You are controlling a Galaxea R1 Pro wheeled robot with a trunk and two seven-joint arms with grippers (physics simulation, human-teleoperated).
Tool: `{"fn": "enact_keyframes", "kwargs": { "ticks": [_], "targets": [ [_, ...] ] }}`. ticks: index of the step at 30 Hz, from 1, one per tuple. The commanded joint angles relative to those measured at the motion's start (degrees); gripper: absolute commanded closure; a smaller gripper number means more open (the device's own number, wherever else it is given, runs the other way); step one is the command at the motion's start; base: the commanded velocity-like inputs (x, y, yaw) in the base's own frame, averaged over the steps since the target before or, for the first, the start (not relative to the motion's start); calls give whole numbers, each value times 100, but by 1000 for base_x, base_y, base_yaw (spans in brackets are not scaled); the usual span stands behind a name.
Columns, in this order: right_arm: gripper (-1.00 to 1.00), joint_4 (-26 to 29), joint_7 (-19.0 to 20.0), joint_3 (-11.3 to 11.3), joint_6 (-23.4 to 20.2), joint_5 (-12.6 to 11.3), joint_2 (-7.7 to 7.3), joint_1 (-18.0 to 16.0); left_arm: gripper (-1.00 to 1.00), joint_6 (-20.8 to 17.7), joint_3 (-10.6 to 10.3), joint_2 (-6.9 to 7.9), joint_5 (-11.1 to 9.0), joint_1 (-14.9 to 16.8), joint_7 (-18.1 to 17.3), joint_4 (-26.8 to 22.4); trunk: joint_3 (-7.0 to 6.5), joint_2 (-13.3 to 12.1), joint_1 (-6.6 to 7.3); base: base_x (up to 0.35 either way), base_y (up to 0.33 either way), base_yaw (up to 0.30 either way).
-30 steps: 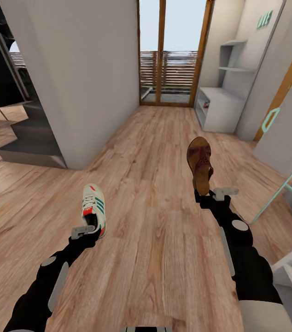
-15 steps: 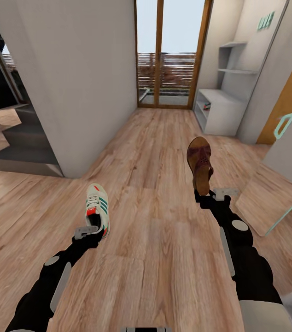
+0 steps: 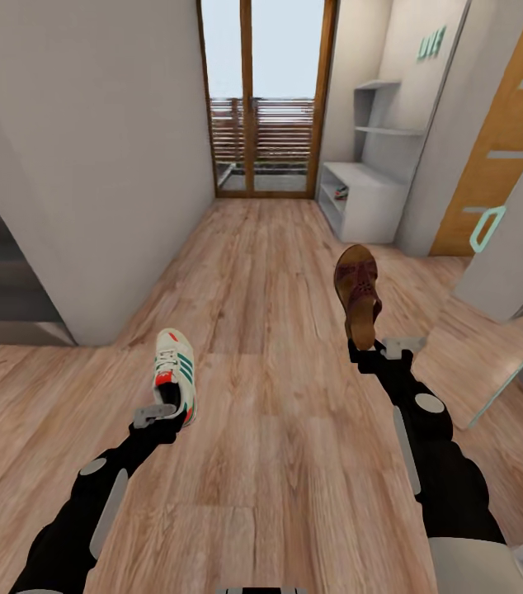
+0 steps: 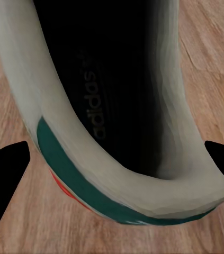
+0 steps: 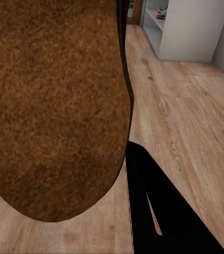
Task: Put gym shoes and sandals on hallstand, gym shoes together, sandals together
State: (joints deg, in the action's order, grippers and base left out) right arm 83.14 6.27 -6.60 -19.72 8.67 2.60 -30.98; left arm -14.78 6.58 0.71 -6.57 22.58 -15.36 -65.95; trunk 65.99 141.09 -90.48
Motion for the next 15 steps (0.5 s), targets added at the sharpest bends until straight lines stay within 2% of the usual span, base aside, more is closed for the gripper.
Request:
{"fn": "enact_keyframes", "kwargs": {
  "ticks": [1, 15],
  "targets": [
    [100, 10, 55, -17, -35, 38, 7, -5, 100, -51, 9, 0, -64, 1, -20, -7, 1, 2, -2, 316, 154, -175],
    [100, 10, 51, -17, -35, 38, 9, -5, 100, -51, 9, 0, -64, 1, -20, -9, -6, 2, -2, 321, 126, -22]
  ]
}}
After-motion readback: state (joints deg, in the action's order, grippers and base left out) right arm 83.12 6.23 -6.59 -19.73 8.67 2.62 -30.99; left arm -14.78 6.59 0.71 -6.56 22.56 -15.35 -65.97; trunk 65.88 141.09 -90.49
